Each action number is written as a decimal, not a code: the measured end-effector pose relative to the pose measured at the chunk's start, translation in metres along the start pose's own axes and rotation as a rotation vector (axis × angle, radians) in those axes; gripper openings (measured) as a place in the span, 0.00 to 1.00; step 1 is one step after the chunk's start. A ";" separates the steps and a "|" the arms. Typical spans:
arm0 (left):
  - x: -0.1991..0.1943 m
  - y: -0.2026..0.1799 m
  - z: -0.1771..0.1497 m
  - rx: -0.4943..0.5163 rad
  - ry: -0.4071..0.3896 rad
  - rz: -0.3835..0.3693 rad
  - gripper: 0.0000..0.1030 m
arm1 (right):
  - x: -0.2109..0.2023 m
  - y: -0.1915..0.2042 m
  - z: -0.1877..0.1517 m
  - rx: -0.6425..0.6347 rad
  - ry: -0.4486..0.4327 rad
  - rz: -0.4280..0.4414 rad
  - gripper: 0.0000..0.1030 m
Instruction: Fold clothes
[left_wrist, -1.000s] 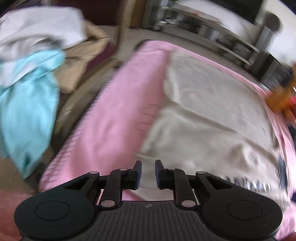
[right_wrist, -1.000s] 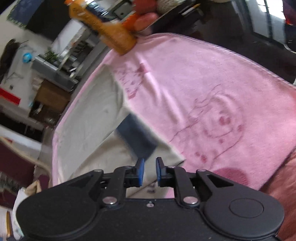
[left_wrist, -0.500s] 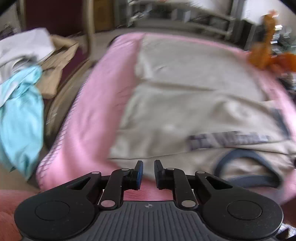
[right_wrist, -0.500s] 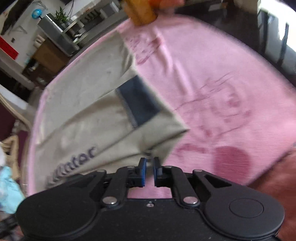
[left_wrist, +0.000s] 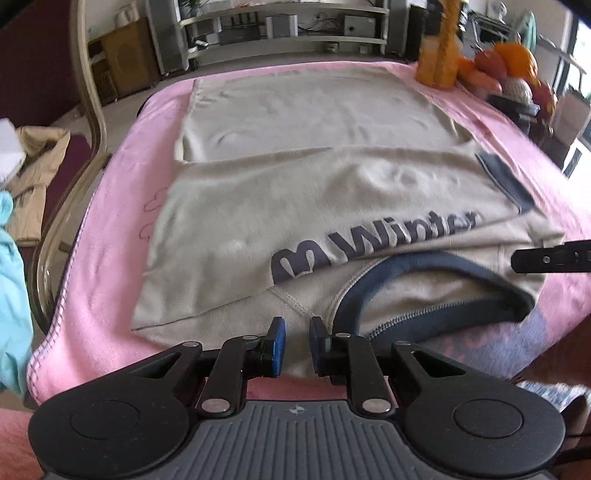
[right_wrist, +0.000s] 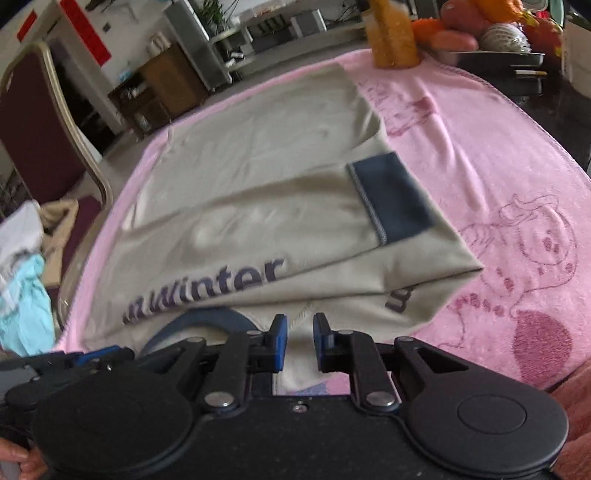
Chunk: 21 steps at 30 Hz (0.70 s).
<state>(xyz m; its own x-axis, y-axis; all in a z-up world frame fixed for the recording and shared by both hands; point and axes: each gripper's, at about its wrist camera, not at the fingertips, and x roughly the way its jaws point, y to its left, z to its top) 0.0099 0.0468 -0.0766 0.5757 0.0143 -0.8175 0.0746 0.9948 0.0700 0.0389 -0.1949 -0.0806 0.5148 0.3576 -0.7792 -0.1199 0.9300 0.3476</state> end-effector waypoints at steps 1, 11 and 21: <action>-0.001 -0.003 0.000 0.017 0.000 0.009 0.16 | 0.004 0.002 -0.001 -0.012 0.015 -0.007 0.16; -0.020 -0.005 -0.011 0.035 0.012 0.061 0.28 | -0.012 0.022 -0.026 -0.109 0.044 0.028 0.25; -0.048 0.046 0.037 -0.142 -0.083 0.046 0.29 | -0.054 0.029 0.015 -0.025 -0.077 0.109 0.25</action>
<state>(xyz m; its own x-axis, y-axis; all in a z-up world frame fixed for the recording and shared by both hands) 0.0159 0.0882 -0.0130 0.6416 0.0580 -0.7649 -0.0660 0.9976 0.0203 0.0205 -0.1887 -0.0211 0.5608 0.4496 -0.6952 -0.1987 0.8883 0.4142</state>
